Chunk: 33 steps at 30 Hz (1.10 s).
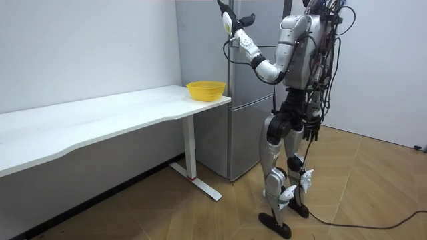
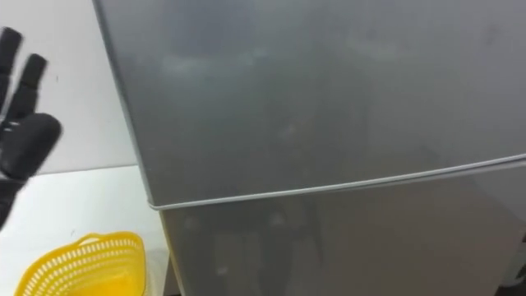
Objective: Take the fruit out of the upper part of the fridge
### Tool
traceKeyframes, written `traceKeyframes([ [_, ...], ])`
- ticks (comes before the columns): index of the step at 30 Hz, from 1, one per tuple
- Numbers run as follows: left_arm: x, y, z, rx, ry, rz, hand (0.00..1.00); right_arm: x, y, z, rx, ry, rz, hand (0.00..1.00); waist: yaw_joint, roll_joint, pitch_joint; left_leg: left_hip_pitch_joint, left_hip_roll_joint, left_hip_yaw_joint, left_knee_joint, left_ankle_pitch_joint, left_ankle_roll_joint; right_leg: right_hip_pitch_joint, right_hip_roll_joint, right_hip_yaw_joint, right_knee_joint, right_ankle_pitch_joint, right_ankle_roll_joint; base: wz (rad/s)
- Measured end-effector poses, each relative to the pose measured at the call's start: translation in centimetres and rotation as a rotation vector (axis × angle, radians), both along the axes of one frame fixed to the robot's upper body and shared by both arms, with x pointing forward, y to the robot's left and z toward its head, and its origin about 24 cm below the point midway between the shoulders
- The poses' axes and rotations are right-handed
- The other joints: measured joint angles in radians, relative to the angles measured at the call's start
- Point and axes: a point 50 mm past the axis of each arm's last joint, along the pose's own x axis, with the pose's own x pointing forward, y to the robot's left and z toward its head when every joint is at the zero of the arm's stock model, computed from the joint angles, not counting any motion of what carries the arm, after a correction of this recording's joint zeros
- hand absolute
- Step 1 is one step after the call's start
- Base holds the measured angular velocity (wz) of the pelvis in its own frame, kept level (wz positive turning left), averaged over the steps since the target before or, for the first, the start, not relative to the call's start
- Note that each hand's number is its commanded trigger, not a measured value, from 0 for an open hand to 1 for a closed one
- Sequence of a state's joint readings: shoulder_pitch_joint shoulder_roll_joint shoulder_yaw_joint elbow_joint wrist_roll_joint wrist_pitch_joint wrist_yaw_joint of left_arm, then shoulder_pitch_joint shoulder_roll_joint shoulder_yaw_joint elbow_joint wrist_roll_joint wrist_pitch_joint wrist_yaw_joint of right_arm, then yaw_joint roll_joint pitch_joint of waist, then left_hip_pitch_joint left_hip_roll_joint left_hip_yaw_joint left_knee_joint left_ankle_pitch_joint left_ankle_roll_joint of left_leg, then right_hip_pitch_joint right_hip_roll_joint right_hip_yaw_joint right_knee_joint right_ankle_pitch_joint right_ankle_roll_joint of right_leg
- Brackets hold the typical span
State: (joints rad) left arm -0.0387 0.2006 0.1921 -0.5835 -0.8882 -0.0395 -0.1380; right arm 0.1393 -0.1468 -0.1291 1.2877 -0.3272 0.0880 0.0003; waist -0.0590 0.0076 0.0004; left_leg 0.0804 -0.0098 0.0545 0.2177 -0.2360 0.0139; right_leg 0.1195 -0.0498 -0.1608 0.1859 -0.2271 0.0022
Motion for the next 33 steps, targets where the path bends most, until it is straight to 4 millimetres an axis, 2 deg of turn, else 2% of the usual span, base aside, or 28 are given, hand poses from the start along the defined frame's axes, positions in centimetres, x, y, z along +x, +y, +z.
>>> traceKeyframes([
  [10, 0.4, -1.9, -0.4, 0.108, 0.015, -0.022, 0.0, 1.0, 0.2, 0.0, -0.006, -0.016, 0.051, 0.0, -0.015, 0.001, -0.0008, -0.001, 0.0, 0.003, -0.004, 0.0, 0.0, -0.003, 0.001, 0.003, -0.001, 0.0, 0.0, 0.0],
  [16, 0.5, -2.8, -0.5, 0.154, 0.013, -0.012, 0.0, 1.6, 0.2, 0.0, -0.009, -0.019, 0.111, 0.0, -0.021, 0.009, -0.0038, -0.002, 0.001, 0.009, -0.007, 0.0, 0.0, -0.001, 0.001, 0.006, 0.0, 0.0, 0.0, 0.0],
  [22, 0.5, -3.0, -0.5, 0.219, 0.007, 0.026, 0.0, 1.8, 0.3, 0.0, 0.005, -0.016, 0.134, 0.0, -0.023, 0.009, -0.0007, -0.001, 0.001, 0.01, -0.007, 0.0, 0.0, 0.0, 0.0, 0.007, 0.0, 0.001, 0.0, 0.0],
  [25, 0.5, -3.1, -0.5, 0.218, 0.007, 0.021, 0.0, 1.9, 0.3, 0.0, 0.01, -0.018, 0.137, 0.0, -0.026, 0.009, 0.0038, -0.003, 0.001, 0.01, -0.007, 0.001, 0.002, 0.0, 0.0, 0.005, 0.0, 0.001, 0.0, 0.01],
  [33, 0.6, -3.4, -0.6, 0.234, 0.008, 0.018, 0.0, 1.9, 0.4, 0.0, 0.035, -0.007, 0.143, 0.0, -0.036, 0.009, 0.0039, -0.017, -0.001, -0.001, -0.004, 0.003, 0.004, -0.008, -0.001, -0.005, -0.001, 0.001, 0.001, 0.04],
])
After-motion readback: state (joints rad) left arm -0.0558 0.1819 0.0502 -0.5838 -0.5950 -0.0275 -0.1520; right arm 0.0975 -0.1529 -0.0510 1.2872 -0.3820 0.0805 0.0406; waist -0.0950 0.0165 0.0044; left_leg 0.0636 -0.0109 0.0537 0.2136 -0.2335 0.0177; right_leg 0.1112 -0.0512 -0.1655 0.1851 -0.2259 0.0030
